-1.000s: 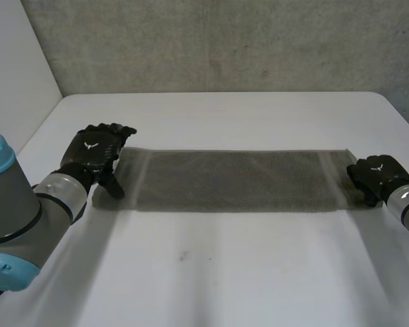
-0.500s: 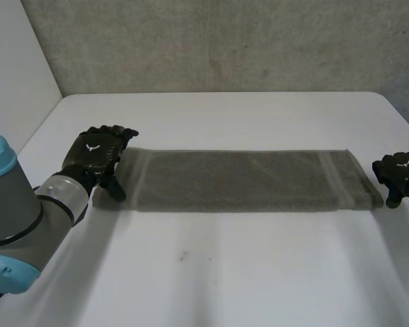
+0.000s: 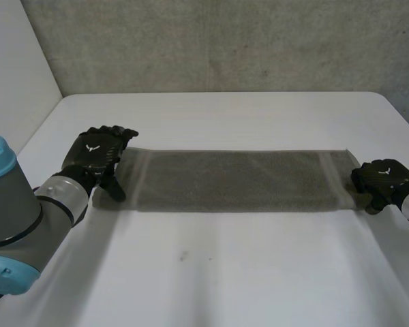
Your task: Fold the towel.
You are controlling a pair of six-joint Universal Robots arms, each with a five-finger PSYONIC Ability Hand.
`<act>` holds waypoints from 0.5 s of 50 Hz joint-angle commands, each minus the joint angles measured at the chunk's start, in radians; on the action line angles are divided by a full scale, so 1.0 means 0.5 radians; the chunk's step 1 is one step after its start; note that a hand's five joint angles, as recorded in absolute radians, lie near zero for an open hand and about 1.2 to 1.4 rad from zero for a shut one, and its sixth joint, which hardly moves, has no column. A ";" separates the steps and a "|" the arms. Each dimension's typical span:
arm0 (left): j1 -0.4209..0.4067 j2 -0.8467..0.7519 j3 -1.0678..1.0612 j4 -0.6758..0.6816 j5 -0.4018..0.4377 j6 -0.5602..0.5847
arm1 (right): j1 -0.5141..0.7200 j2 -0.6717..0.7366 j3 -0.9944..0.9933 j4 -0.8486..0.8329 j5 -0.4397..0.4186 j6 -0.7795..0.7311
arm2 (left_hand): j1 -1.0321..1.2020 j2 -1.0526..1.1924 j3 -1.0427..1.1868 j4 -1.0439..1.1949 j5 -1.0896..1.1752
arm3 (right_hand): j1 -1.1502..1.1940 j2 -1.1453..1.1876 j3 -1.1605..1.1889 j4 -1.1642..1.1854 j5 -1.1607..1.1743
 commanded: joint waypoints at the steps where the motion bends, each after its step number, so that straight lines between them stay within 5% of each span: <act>1: 0.000 -0.003 -0.001 0.000 0.000 0.000 | 0.000 0.057 -0.045 -0.005 0.002 0.003 | 0.053 0.049 0.052 0.049 0.019 | 0.688 0.690 0.685 0.694 0.690; 2: 0.000 0.000 -0.001 0.000 0.000 0.000 | 0.000 0.060 -0.060 -0.008 0.008 0.003 | 0.053 0.049 0.052 0.049 0.019 | 1.174 1.176 1.171 1.180 1.176; 25: -0.006 0.012 -0.001 0.000 -0.003 -0.003 | -0.322 0.011 -0.444 0.078 0.367 -0.240 | 0.035 0.031 0.034 0.031 0.001 | 1.179 1.181 1.176 1.185 1.181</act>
